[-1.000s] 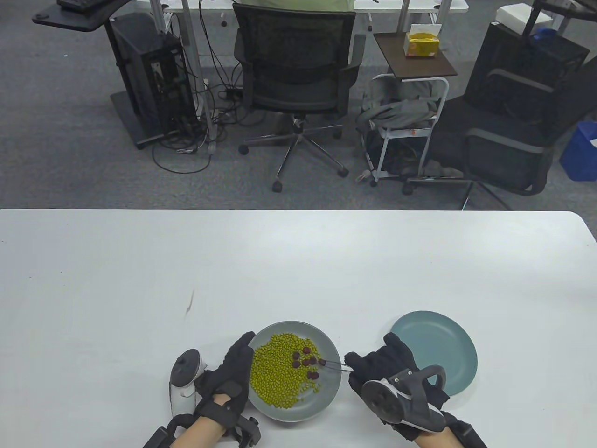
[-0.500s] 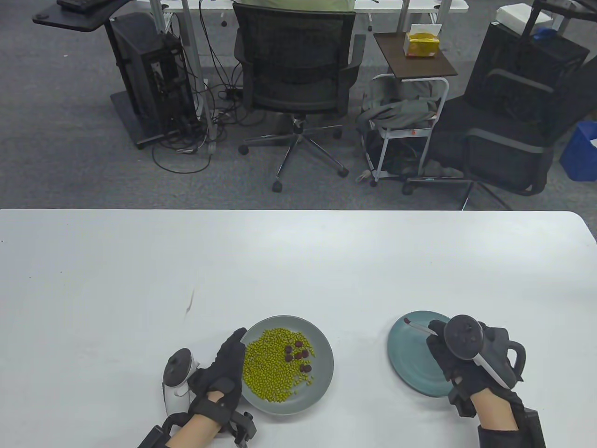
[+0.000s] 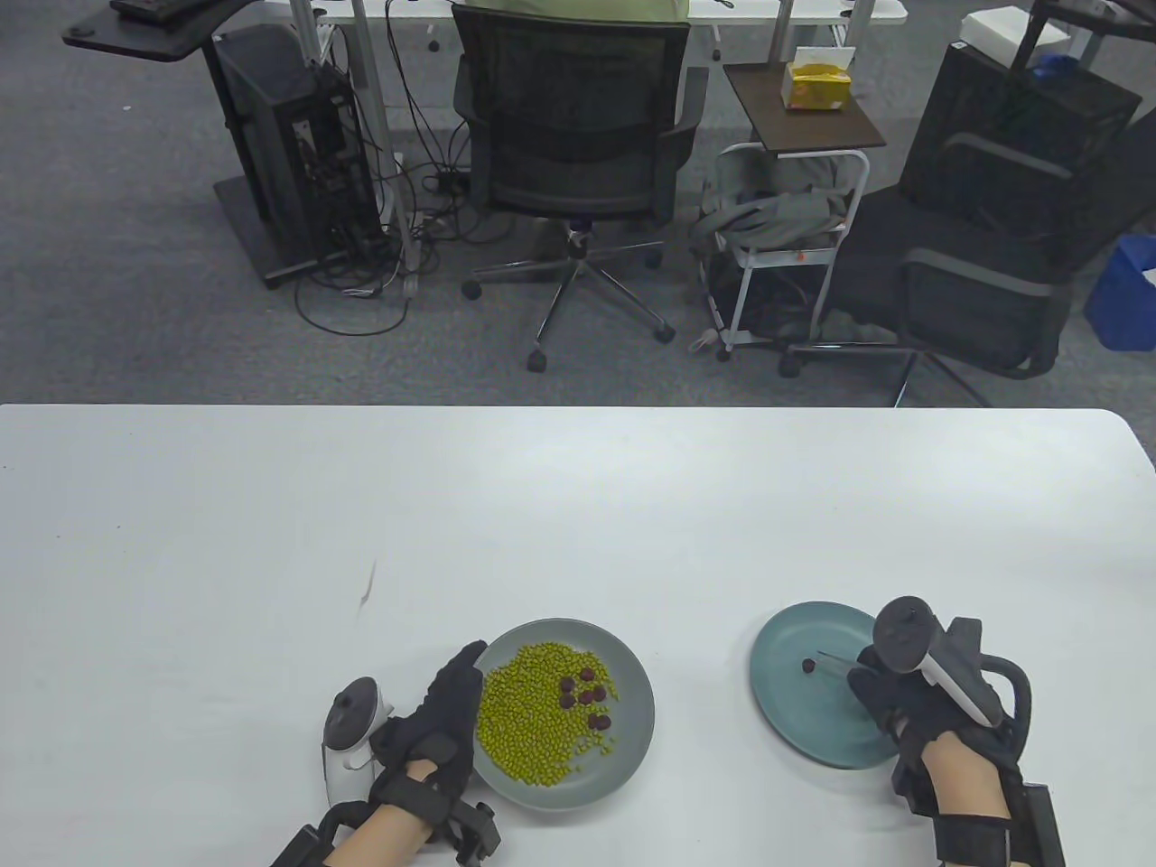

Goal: Pick cranberries with tweezers into plate

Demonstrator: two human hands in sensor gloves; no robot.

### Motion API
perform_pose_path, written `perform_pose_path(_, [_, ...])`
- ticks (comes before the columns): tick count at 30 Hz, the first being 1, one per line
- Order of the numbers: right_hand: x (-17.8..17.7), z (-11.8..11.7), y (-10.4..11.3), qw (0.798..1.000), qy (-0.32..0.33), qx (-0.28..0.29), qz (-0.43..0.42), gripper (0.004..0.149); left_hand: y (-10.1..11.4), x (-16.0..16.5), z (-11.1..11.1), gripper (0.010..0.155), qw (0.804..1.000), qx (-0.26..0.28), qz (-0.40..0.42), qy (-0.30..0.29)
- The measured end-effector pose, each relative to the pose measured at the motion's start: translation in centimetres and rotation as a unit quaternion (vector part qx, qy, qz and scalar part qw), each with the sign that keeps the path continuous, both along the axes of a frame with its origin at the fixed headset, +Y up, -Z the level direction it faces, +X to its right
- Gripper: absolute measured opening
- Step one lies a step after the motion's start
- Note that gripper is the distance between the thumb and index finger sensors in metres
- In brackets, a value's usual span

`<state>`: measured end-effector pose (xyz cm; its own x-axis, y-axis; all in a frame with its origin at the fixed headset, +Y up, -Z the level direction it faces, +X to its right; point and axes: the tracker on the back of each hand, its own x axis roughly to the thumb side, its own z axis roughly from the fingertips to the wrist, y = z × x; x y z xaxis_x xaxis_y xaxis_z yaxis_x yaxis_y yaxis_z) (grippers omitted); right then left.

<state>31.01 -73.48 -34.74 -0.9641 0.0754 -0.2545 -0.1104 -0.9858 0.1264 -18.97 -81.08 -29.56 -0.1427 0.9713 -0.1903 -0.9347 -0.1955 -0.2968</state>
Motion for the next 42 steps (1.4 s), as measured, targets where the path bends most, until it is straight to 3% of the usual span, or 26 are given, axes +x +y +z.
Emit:
perform_pose_path(4, [-0.6,0.3,1.0,0.998,0.006,0.062,-0.032,0.050,0.0,0.2,0.1,0.062,1.000,0.000,-0.002,-0.002])
perform_pose_path(8, [-2.6,0.9,1.8,0.988,0.026,0.154,0.016,0.050,-0.2,0.3,0.0,0.061,1.000,0.001,-0.001,-0.007])
perform_pose_path(17, [-8.3,2.8,2.3,0.961,0.150,0.232,-0.022,0.050,-0.3,0.3,0.0,0.061,1.000,0.000,-0.005,-0.002])
perform_pose_path(18, [-9.3,3.2,2.4,0.953,0.189,0.235,-0.033,0.050,-0.2,0.3,-0.1,0.061,1.000,0.000,-0.006,-0.001])
perform_pose_path(23, [-12.7,5.2,2.8,0.926,0.262,0.270,-0.034,0.050,-0.3,0.1,-0.2,0.061,1.000,-0.001,-0.014,0.004])
perform_pose_path(29, [-15.7,6.9,2.4,0.898,0.347,0.267,-0.040,0.050,-0.3,0.0,-0.2,0.061,1.000,-0.004,-0.011,0.005])
perform_pose_path(34, [-16.9,8.0,2.6,0.877,0.377,0.297,-0.018,0.048,-0.1,0.0,-0.2,0.061,1.000,-0.001,-0.009,0.004])
perform_pose_path(42, [-17.5,8.2,2.4,0.873,0.392,0.291,0.011,0.048,-0.1,0.1,-0.1,0.061,1.000,0.001,-0.008,-0.002])
